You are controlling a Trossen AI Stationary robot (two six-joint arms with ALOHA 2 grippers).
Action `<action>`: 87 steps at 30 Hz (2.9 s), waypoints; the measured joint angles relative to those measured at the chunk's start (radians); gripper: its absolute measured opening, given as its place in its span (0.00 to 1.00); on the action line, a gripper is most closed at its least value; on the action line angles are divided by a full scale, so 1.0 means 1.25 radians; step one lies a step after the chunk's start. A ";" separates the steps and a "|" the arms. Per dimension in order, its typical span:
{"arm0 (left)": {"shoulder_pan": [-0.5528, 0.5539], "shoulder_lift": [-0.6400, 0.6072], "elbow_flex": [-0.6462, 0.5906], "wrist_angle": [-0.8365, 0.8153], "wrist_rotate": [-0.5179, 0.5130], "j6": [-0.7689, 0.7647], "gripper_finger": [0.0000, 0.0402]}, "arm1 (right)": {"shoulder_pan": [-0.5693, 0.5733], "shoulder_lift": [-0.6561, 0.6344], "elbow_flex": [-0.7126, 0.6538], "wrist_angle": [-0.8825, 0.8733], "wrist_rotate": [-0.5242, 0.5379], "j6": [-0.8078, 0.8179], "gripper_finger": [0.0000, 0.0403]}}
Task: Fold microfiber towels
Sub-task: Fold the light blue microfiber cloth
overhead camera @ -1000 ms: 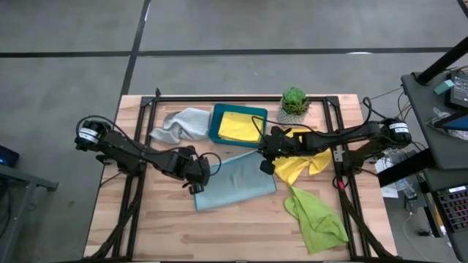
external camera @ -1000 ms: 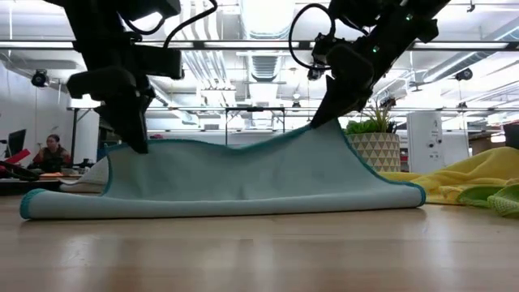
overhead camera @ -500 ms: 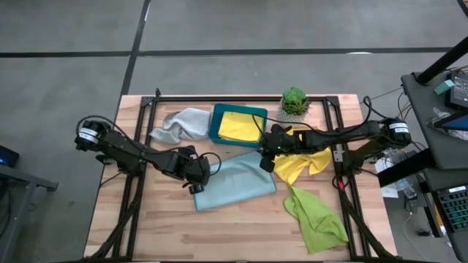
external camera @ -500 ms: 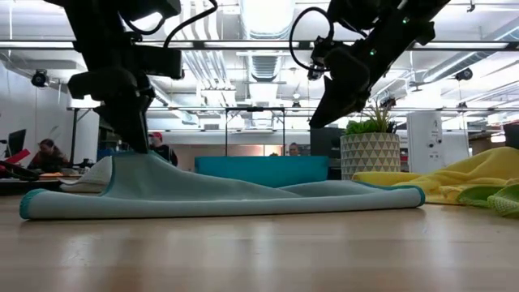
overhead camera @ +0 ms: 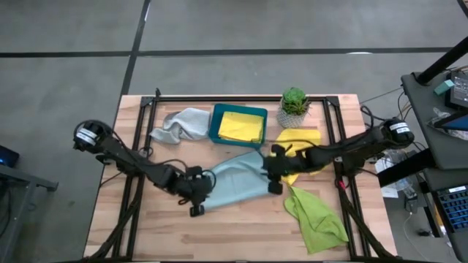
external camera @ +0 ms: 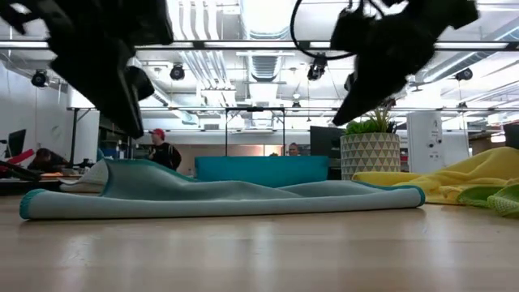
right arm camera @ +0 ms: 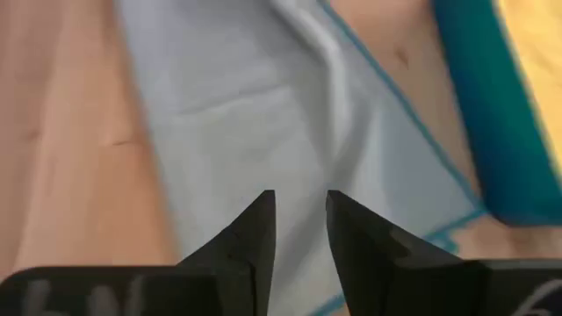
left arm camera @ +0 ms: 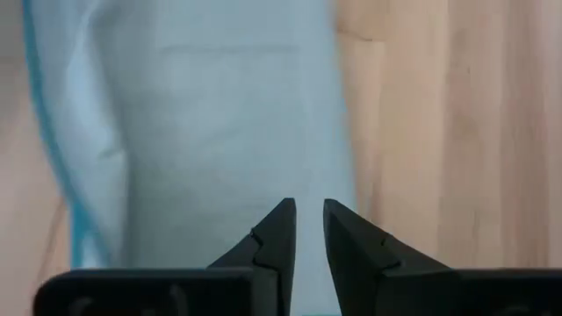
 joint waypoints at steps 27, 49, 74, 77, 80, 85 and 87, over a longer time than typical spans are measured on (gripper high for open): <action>0.012 0.000 -0.262 0.443 -0.164 -0.032 0.12 | -0.007 0.009 -0.167 0.347 0.019 -0.084 0.12; -0.003 0.092 -0.213 0.342 0.064 -0.124 0.12 | -0.007 0.010 -0.166 0.364 0.019 -0.070 0.12; -0.005 -0.084 -0.217 0.152 -0.004 -0.103 0.12 | -0.007 0.010 -0.166 0.530 0.018 -0.088 0.12; -0.005 -0.069 -0.217 0.181 -0.032 -0.101 0.12 | -0.007 0.010 -0.166 0.531 0.018 -0.091 0.12; -0.005 -0.057 -0.217 0.192 -0.047 -0.100 0.12 | -0.006 0.020 -0.166 0.545 0.018 -0.104 0.12; -0.005 -0.049 -0.217 0.196 -0.054 -0.101 0.12 | -0.004 0.095 -0.166 0.660 0.016 -0.142 0.12; -0.005 -0.049 -0.217 0.198 -0.058 -0.100 0.12 | -0.004 0.139 -0.166 0.726 0.010 -0.158 0.12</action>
